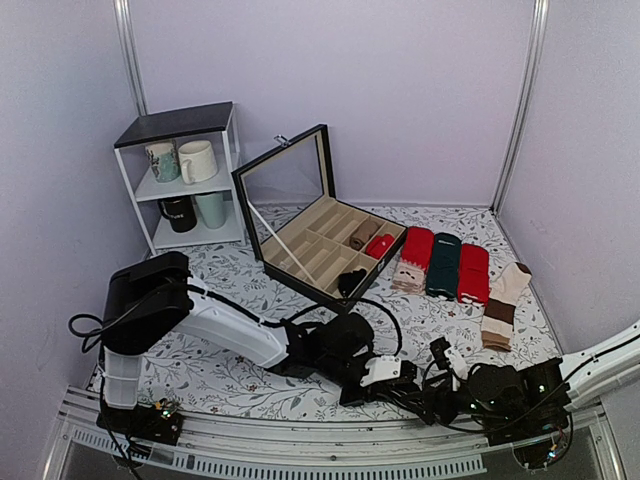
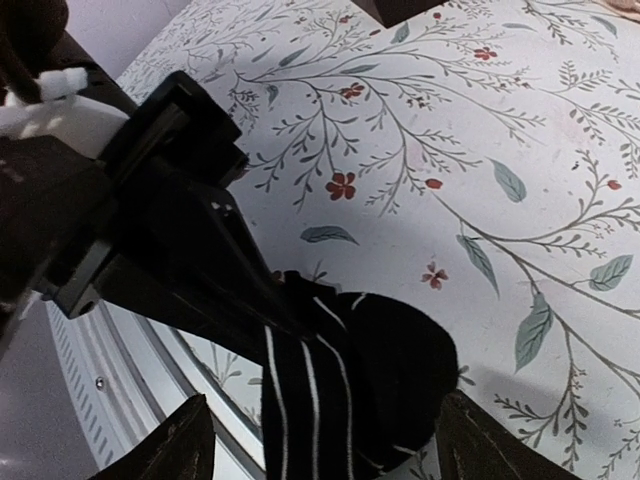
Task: Roll the socks
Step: Roll the sock at the corner of the board.
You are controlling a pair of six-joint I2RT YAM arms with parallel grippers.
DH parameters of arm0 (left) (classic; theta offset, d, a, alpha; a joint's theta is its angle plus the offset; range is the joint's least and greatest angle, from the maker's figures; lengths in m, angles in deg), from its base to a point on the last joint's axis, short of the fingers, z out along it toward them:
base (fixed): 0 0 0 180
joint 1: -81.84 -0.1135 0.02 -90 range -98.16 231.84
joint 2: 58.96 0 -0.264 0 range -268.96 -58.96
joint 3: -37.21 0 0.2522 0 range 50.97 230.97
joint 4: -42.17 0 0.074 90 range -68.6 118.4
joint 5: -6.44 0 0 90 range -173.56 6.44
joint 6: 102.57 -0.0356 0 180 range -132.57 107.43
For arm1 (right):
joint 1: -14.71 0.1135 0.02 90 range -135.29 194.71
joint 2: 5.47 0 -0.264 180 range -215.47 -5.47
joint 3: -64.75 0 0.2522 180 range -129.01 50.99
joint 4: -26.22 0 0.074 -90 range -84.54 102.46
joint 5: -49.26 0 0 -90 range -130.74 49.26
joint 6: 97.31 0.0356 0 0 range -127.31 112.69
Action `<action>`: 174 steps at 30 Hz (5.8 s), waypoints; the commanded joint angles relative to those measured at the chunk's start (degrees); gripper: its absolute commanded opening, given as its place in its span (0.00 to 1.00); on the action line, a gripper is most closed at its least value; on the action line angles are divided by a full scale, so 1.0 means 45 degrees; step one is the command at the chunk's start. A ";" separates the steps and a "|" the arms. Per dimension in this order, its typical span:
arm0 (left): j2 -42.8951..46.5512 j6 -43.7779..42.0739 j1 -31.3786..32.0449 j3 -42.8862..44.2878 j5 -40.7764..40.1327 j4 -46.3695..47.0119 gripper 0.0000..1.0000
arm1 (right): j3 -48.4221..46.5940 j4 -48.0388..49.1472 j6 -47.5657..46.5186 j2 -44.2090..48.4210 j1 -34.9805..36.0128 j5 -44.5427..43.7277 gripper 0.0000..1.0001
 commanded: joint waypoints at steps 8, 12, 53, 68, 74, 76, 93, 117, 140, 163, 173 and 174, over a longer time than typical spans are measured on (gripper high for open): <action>-0.2057 0.0206 -0.0225 -0.0936 -0.1170 -0.4695 0.00 | 0.0098 0.1655 0.0859 -0.1152 -0.0111 0.0796 0.81; -0.2098 0.0206 -0.0234 -0.0936 -0.1139 -0.4734 0.00 | 0.0116 0.1773 0.1164 -0.1685 -0.0164 0.0608 0.82; -0.2499 0.0303 -0.0518 -0.0955 -0.0805 -0.4835 0.00 | 0.0275 0.2640 -0.0597 -0.2130 -0.0017 0.1450 0.47; -0.1764 0.0364 -0.0580 -0.0883 -0.1205 -0.3868 0.06 | 0.1400 0.2586 0.1722 -0.1976 -0.0015 0.0948 0.09; -0.0612 -0.0090 -0.0542 -0.0892 -0.1558 -0.2898 0.15 | 0.1813 0.2403 0.2924 -0.1510 -0.0035 0.0951 0.08; -0.0037 -0.0230 -0.0505 -0.1201 -0.1910 -0.2184 0.15 | 0.1926 0.2204 0.3342 -0.1463 -0.0035 0.0967 0.07; 0.3726 -0.4846 0.0589 -0.4070 -0.2967 0.3467 0.29 | 0.1894 0.1718 0.5814 -0.2391 -0.0103 0.1590 0.07; 0.0043 -0.6696 0.0714 0.1056 -0.1016 -0.1339 0.46 | 0.1847 0.0689 0.5715 -0.1528 -0.0201 0.1696 0.07; -0.0083 -0.8159 0.0634 0.1037 -0.2556 -0.0258 0.49 | 0.1091 0.0673 0.6867 -0.3285 -0.0616 0.3050 0.08; -0.2506 -0.7463 0.0417 0.4148 -0.0838 -0.5197 0.50 | 0.1007 0.0611 0.6343 -0.2951 -0.0731 0.3130 0.07; -0.1774 -0.5805 0.0156 0.3429 0.0246 -0.4282 1.00 | 0.1035 0.0594 0.6348 -0.2953 -0.0728 0.3113 0.07; -0.1718 -0.5589 0.0130 0.3306 0.0197 -0.3954 0.99 | 0.1054 0.0573 0.6326 -0.2951 -0.0737 0.3111 0.07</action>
